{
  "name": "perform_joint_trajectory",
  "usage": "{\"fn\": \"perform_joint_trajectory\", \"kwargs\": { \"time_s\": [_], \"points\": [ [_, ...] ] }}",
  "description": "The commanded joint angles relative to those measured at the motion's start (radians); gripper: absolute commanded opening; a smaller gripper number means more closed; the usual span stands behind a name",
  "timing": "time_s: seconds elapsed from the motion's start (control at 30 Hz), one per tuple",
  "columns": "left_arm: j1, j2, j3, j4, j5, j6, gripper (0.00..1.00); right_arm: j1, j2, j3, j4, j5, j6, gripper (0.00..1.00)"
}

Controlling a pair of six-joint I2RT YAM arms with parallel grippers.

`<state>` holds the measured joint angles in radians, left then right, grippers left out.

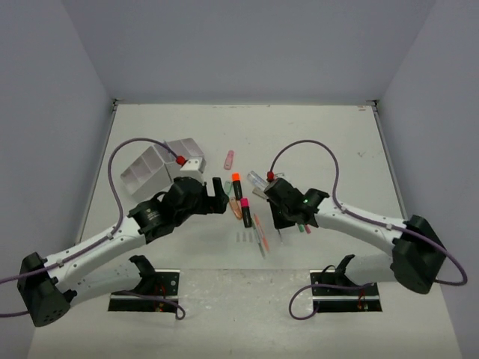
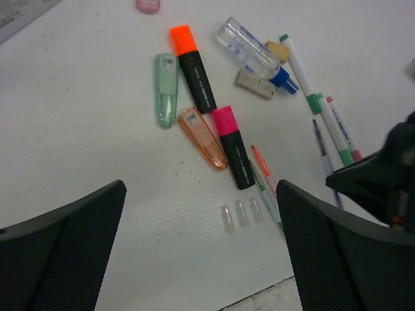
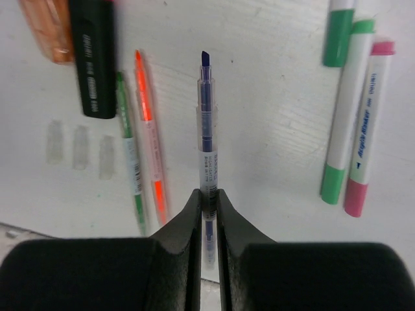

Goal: Sort the stationery into containers
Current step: Pick up the pen from the center of the board, then close the pen cap on the pen.

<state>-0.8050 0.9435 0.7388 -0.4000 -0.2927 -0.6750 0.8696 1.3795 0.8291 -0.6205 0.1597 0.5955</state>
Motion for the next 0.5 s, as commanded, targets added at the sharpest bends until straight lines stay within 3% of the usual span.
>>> {"fn": "perform_joint_trajectory", "kwargs": {
  "time_s": [0.0,0.13,0.27,0.37,0.43,0.47],
  "points": [
    [-0.142,0.073,-0.038,0.076,-0.199,-0.200,1.00,0.004,-0.228,0.022,-0.074,0.084,0.034,0.00],
    [-0.276,0.173,-0.048,0.124,-0.313,-0.311,0.89,0.002,-0.335,0.008,-0.090,0.121,0.047,0.00],
    [-0.394,0.311,0.004,0.105,-0.412,-0.387,0.65,-0.001,-0.397,-0.012,-0.101,0.130,0.051,0.00],
    [-0.435,0.386,0.031,0.082,-0.445,-0.430,0.55,-0.002,-0.411,-0.025,-0.111,0.134,0.054,0.00],
    [-0.445,0.427,0.036,0.075,-0.461,-0.450,0.40,-0.001,-0.425,-0.037,-0.113,0.130,0.055,0.00],
    [-0.447,0.440,0.036,0.070,-0.468,-0.460,0.39,-0.001,-0.430,-0.041,-0.113,0.129,0.054,0.00]
  ]
}}
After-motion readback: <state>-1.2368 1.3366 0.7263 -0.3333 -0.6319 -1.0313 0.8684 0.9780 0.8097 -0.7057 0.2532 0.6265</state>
